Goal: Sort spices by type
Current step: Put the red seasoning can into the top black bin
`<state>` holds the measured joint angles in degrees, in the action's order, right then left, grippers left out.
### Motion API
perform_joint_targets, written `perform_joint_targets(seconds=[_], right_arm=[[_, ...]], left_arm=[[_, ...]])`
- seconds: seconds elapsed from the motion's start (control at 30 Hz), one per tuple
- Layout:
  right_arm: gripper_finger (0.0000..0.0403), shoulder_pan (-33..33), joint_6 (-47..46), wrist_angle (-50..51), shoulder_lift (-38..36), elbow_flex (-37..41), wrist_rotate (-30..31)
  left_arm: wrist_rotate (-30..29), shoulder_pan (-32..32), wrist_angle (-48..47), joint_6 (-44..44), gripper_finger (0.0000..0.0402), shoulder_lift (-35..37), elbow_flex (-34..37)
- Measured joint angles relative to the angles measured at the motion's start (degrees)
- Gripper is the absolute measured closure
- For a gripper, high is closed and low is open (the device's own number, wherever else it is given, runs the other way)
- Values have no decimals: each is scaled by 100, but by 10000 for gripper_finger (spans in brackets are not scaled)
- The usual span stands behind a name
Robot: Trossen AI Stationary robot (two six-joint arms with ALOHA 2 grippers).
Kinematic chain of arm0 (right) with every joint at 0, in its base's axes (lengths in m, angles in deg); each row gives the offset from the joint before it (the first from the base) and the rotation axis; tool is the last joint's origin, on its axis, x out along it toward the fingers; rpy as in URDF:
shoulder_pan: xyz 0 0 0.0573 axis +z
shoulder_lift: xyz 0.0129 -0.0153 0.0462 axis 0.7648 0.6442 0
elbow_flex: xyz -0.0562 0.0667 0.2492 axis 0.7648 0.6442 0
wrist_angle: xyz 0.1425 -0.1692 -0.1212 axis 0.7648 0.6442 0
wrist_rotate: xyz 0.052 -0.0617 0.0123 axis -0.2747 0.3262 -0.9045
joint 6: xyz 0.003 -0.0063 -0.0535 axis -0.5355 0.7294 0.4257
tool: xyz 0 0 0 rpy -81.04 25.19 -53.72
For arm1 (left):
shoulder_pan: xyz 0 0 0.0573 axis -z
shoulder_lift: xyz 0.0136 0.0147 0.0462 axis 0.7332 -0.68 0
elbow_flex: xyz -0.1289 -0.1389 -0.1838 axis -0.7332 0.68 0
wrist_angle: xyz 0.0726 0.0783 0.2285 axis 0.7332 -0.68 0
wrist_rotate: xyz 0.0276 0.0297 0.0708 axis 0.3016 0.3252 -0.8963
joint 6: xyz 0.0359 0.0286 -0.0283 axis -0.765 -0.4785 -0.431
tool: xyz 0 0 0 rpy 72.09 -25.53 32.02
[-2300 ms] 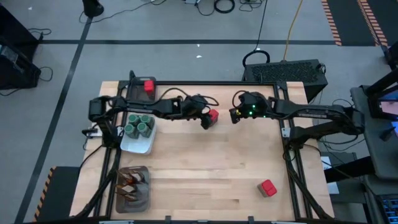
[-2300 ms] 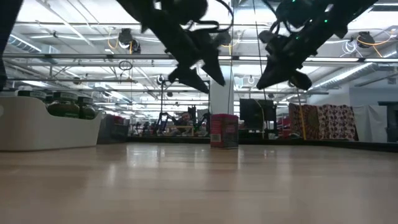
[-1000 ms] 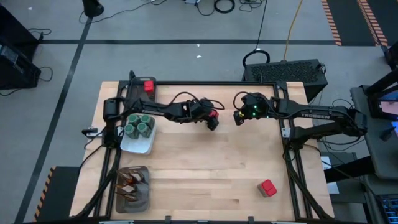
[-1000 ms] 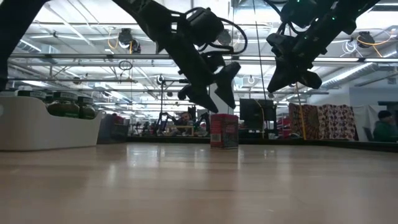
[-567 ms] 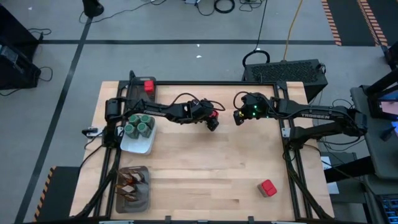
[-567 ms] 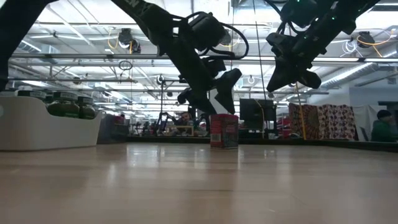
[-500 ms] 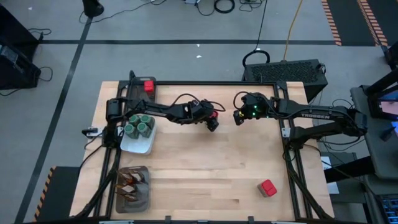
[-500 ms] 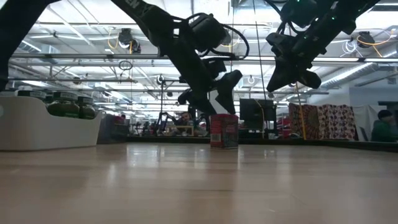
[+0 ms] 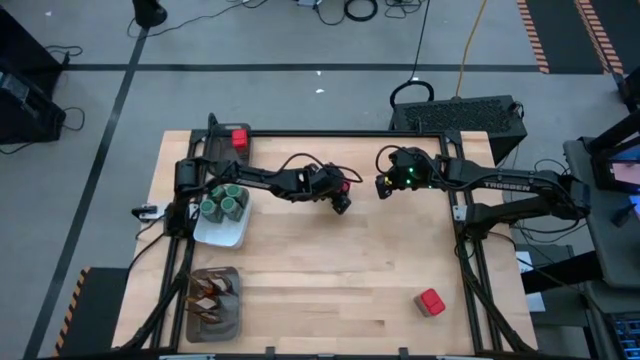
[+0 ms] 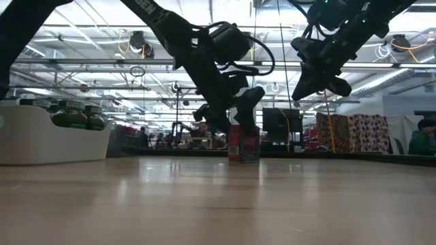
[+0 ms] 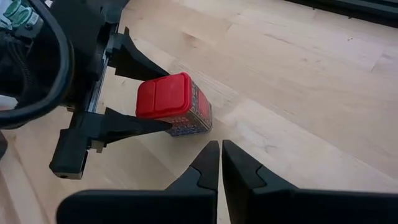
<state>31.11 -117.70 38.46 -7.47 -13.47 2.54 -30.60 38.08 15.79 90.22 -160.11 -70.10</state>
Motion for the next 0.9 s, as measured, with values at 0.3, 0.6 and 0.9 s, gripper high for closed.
perform_joint_targets(seconds=[0.3,0.6,0.9], right_arm=[[403,0,20,4,-1,0,0],[403,0,20,4,0,0,0],[403,1,18,26,0,0,-3]], left_arm=[[0,-4,-36,15,148,0,0],[0,-5,-43,-40,182,0,0],[-571,-359,-543,-289,182,1212,2]])
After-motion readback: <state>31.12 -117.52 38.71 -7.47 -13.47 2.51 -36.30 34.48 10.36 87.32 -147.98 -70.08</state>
